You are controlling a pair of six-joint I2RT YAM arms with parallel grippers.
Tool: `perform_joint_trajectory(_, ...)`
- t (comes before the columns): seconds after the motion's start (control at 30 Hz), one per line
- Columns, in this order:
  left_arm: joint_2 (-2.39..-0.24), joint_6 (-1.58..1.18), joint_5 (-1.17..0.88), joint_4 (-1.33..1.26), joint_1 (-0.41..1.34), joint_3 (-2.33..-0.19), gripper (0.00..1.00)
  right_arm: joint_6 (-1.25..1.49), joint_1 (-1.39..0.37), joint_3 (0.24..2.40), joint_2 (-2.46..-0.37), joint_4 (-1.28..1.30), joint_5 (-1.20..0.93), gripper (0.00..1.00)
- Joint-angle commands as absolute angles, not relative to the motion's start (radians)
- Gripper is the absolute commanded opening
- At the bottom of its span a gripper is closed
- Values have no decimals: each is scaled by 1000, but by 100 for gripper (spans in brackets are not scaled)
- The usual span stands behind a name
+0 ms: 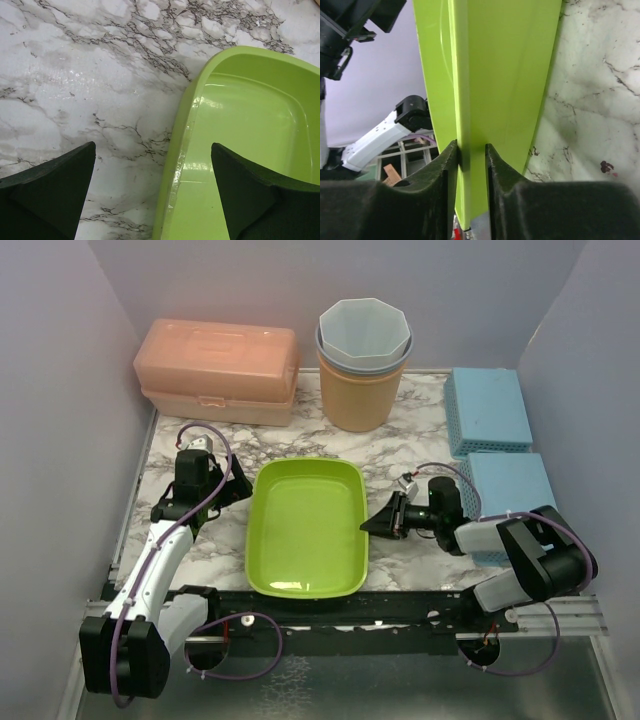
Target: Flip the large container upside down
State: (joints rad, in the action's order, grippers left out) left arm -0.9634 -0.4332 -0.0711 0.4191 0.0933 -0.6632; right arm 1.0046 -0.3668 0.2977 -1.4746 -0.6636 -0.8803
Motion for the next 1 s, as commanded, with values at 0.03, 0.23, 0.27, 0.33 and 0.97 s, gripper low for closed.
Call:
perform_joint_trajectory(0.03,-965,-431,-84,407,89,-651,99,1056,-370,272,-1489,-773,-914,19)
perform_joint_trajectory(0.23,-966,-431,-83,407,90,-652,99,1081,-370,270,-1498,-804,-904,6)
perform_joint_trajectory(0.27,-965,-431,-83,407,91,-651,99,1083,-370,273,-1497,-801,-901,4)
perform_joint_trajectory(0.33,-962,-431,-79,407,91,-652,99,1082,-370,284,-1493,-792,-898,2)
perform_joint_trajectory(0.97,-870,-429,59,429,86,-655,99,860,-370,341,-1019,-304,-477,0)
